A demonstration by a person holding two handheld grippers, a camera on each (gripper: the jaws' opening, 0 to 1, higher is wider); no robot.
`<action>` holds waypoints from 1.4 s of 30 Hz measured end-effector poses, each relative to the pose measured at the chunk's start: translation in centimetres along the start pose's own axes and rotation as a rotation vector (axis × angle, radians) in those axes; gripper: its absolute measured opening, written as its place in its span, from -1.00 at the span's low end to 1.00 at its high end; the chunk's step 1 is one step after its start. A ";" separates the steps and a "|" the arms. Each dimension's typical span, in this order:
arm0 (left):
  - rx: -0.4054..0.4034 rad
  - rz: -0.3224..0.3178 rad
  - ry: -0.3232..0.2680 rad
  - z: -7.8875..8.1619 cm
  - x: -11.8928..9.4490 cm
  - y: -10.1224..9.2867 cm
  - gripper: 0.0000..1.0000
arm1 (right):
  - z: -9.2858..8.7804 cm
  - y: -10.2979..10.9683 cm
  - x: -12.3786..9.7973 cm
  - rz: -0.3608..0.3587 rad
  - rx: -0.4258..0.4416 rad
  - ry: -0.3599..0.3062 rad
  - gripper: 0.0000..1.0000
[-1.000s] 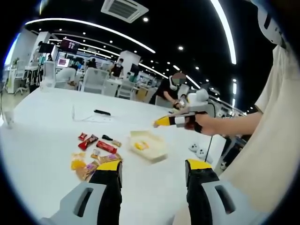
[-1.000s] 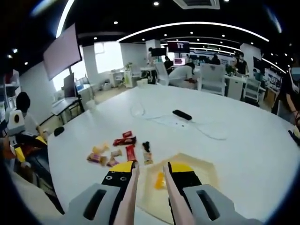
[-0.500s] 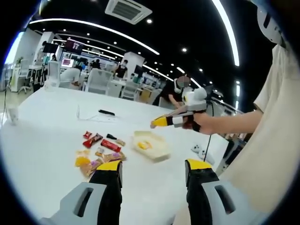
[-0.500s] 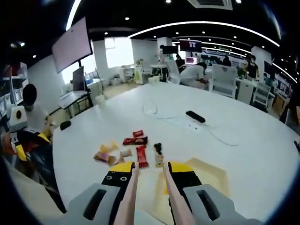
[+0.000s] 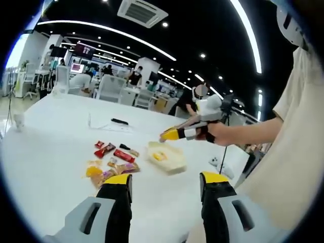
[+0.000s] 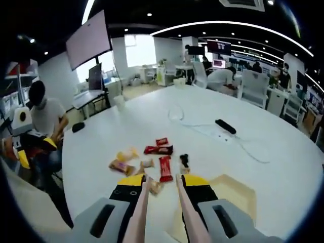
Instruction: Place the target food into the container with the food tongs after gripping and lifting it, then release it inside without dropping or visibly crushing the food.
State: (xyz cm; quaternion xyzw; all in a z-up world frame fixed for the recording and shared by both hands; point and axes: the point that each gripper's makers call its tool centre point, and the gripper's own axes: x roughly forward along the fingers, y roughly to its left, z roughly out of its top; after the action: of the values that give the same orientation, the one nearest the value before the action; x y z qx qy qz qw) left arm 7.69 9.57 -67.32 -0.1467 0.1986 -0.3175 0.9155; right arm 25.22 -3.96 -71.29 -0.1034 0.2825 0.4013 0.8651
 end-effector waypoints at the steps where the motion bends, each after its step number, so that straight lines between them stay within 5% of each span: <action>1: -0.004 0.007 -0.001 -0.1 -0.3 0.2 0.06 | 0.0 0.0 0.1 0.002 -0.001 0.001 -0.46; 42: -0.066 0.101 -0.014 -1.6 -3.0 1.7 0.06 | -2.2 4.1 5.6 0.158 -0.121 0.142 -0.45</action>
State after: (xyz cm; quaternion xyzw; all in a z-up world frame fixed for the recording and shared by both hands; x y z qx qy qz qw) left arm 5.70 12.59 -68.60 -0.1685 0.2097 -0.2631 0.9265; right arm 24.16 1.37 -76.14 -0.1612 0.3255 0.4762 0.8008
